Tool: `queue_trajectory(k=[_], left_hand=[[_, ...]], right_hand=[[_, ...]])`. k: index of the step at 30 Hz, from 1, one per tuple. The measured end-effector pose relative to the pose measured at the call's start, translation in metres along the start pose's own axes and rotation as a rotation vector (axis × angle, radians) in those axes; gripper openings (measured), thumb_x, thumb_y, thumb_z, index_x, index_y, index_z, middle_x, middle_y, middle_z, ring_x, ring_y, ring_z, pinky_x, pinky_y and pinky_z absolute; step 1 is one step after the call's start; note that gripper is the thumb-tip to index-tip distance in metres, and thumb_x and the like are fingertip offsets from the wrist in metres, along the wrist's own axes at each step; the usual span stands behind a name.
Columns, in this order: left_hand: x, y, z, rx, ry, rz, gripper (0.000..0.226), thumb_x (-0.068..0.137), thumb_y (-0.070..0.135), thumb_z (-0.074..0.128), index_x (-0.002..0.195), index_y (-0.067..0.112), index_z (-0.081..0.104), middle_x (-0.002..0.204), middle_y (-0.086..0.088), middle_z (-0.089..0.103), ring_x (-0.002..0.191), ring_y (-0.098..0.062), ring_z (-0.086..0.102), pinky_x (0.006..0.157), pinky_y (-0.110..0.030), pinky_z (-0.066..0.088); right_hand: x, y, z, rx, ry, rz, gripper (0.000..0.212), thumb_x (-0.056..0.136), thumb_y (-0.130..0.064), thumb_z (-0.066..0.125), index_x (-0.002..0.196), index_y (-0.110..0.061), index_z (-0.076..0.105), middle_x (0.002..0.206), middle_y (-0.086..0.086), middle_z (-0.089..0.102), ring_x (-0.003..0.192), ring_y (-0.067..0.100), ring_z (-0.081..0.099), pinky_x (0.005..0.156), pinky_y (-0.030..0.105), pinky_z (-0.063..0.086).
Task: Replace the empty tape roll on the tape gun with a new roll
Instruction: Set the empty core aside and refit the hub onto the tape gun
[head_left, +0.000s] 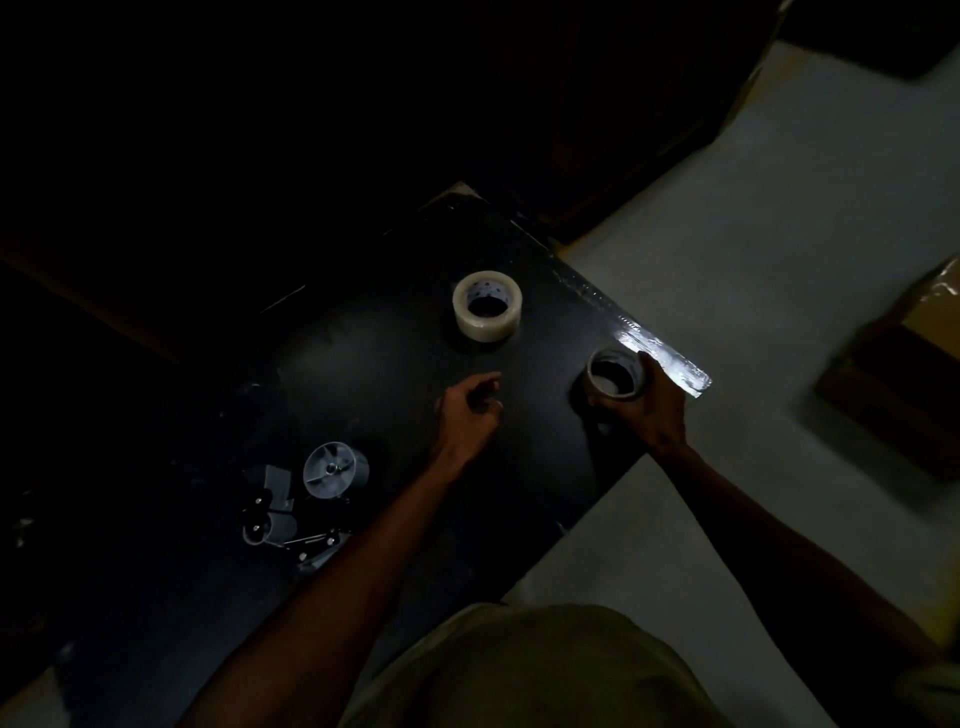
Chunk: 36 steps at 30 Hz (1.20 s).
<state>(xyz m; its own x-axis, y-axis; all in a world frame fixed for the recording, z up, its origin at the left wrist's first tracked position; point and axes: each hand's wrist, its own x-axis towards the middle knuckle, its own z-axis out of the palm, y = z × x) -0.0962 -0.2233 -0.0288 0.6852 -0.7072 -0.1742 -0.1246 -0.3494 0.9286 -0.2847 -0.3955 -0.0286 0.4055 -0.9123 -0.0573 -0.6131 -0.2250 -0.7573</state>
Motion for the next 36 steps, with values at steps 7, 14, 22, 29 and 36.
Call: queue_trajectory(k=[7,14,22,29,36], left_hand=[[-0.004,-0.009,-0.014,0.005,0.034,-0.007,0.041,0.081,-0.006,0.060,0.118,0.010,0.064,0.109,-0.011,0.068,0.094,-0.012,0.064,0.080,-0.008,0.049],[-0.019,-0.009,-0.031,-0.036,0.064,-0.003,0.043,0.078,-0.010,0.064,0.120,0.001,0.060,0.107,-0.012,0.066,0.086,-0.008,0.061,0.074,-0.004,0.048],[-0.057,-0.020,-0.077,0.006,0.161,0.029,0.042,0.079,-0.002,0.066,0.119,0.010,0.063,0.103,-0.004,0.068,0.092,-0.010,0.065,0.084,-0.014,0.051],[-0.103,-0.043,-0.116,-0.110,0.377,-0.066,0.036,0.080,-0.007,0.061,0.114,0.004,0.064,0.101,-0.007,0.069,0.087,-0.009,0.065,0.074,-0.015,0.051],[-0.154,-0.050,-0.151,-0.284,0.580,-0.045,0.027,0.082,-0.008,0.062,0.106,0.002,0.066,0.098,-0.009,0.071,0.091,-0.015,0.068,0.077,-0.019,0.055]], right_hand=[[0.003,0.001,0.004,-0.033,-0.004,0.005,0.100,0.048,-0.035,0.095,0.133,-0.010,0.049,0.130,0.007,0.058,0.119,0.018,0.054,0.093,0.016,0.036],[-0.005,-0.009,0.018,-0.043,0.018,-0.202,0.109,0.048,-0.052,0.090,0.140,-0.018,0.040,0.148,0.005,0.039,0.137,0.031,0.040,0.107,0.051,0.039],[-0.052,-0.075,0.062,-0.021,-0.224,-0.440,0.083,0.061,-0.042,0.088,0.130,-0.009,0.056,0.137,0.012,0.055,0.132,0.025,0.047,0.112,0.039,0.037],[-0.121,-0.098,0.114,-0.049,-0.555,-0.489,0.074,0.058,-0.048,0.088,0.119,-0.013,0.065,0.123,0.003,0.065,0.114,0.016,0.061,0.101,0.034,0.048],[-0.174,-0.107,0.142,-0.153,-0.980,-0.268,0.073,0.059,-0.045,0.089,0.119,-0.013,0.063,0.096,-0.003,0.070,0.082,0.006,0.066,0.074,0.018,0.055]])
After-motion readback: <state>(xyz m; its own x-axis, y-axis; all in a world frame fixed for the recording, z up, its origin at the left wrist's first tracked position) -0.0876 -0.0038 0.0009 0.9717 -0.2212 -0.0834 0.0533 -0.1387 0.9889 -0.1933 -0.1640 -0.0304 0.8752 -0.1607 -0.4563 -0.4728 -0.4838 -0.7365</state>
